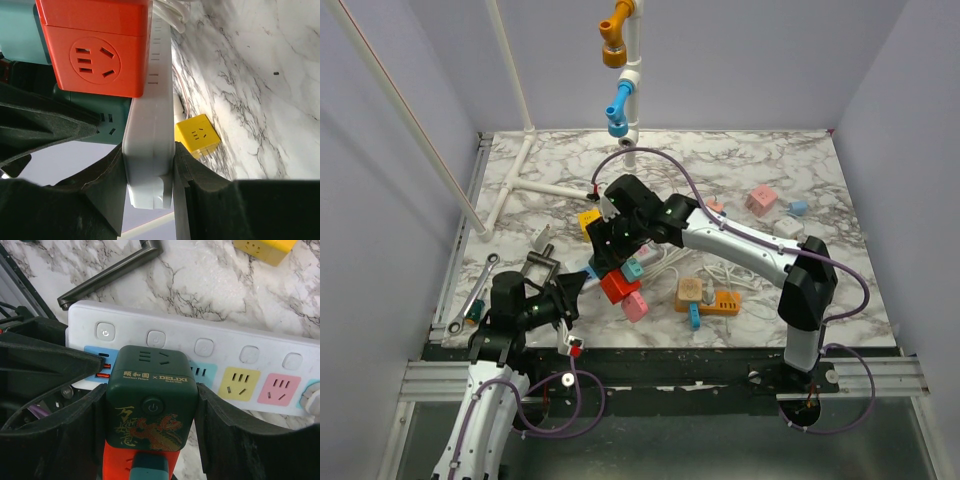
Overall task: Pull the plug off the socket
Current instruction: Remove the plug from the socket.
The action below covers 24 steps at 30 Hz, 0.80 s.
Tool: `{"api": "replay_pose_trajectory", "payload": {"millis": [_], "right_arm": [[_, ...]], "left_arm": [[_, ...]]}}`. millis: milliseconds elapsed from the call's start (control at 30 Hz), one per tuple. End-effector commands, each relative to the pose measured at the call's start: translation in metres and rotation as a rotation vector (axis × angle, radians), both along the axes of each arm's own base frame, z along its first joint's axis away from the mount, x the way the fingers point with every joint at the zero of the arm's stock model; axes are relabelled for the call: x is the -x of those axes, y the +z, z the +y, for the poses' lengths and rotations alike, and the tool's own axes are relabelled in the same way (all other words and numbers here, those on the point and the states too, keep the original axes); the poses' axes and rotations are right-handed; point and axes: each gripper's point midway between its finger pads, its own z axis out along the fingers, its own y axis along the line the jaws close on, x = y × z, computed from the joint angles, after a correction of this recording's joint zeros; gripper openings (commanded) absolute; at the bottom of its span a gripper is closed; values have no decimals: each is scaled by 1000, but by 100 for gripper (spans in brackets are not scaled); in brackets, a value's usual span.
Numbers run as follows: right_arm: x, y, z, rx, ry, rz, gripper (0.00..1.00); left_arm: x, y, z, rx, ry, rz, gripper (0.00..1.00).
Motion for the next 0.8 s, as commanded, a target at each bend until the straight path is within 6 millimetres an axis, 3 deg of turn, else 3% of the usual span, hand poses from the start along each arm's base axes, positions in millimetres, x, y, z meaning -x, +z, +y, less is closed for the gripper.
{"api": "replay_pose_trajectory", "payload": {"millis": [0,767], "right_arm": [[-9,19,-13,9,-43,3,2],[-2,20,-44,50,-72,59,1]], "left_arm": [[4,-10,-5,-169,-137,-194,0],[11,-72,11,-404,-175,-181,0]]}}
